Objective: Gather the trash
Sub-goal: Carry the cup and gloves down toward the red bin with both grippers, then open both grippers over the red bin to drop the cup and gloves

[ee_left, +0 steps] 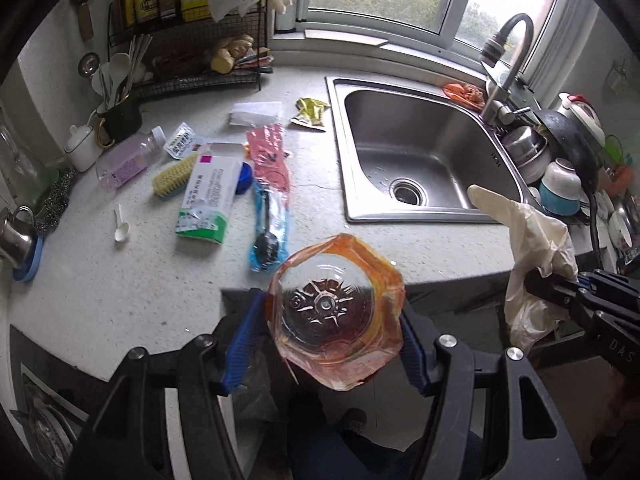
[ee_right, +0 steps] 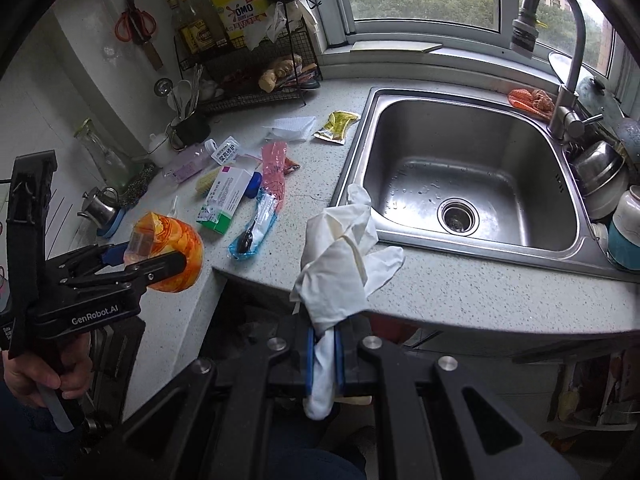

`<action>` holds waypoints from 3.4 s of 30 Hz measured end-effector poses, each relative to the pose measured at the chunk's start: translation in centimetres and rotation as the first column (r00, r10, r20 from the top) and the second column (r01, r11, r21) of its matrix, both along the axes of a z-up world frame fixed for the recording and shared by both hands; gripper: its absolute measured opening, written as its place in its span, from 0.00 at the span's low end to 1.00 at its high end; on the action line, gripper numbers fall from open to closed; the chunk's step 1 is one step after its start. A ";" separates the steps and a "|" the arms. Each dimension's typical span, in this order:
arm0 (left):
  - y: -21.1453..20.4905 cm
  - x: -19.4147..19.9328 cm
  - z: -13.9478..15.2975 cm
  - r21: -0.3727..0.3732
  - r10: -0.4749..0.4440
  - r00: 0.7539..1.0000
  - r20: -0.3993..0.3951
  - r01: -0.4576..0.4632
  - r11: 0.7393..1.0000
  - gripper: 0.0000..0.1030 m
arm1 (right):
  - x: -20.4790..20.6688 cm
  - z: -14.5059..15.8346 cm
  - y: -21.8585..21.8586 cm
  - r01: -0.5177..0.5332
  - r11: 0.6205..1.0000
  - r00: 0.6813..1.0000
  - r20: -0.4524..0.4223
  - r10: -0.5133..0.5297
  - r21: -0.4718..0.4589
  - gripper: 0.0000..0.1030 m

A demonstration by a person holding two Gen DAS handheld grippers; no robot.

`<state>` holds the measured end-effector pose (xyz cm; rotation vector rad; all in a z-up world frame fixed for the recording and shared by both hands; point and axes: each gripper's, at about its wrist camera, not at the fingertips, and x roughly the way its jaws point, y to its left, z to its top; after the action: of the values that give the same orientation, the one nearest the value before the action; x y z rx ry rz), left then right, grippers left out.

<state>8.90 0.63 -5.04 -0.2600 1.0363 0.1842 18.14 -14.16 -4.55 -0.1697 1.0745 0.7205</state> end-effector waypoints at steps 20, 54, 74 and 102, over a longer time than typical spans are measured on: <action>-11.5 0.4 -14.5 -0.086 -0.167 0.963 -0.212 0.152 0.985 0.58 | -3.9 -11.9 -7.5 0.113 0.992 0.974 -0.191 -0.121 -0.051 0.07; -12.9 5.4 -26.5 -0.117 -0.271 0.924 -0.268 0.248 0.962 0.74 | -1.4 -22.3 -7.7 0.204 0.967 0.929 -0.281 -0.241 -0.155 0.07; -8.8 1.3 -25.5 -0.113 -0.135 0.952 -0.276 0.107 0.988 0.87 | -0.2 -24.5 -8.0 0.152 0.981 0.933 -0.311 -0.181 -0.117 0.07; -3.5 -2.6 -28.8 -0.050 -0.010 0.947 -0.321 -0.006 0.999 1.00 | -0.3 -32.9 -2.3 0.018 0.990 0.933 -0.353 -0.067 -0.140 0.15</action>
<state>6.30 -2.85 -33.79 -0.2804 1.3671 0.2032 17.87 -16.50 -37.50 -0.1327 1.4726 0.6533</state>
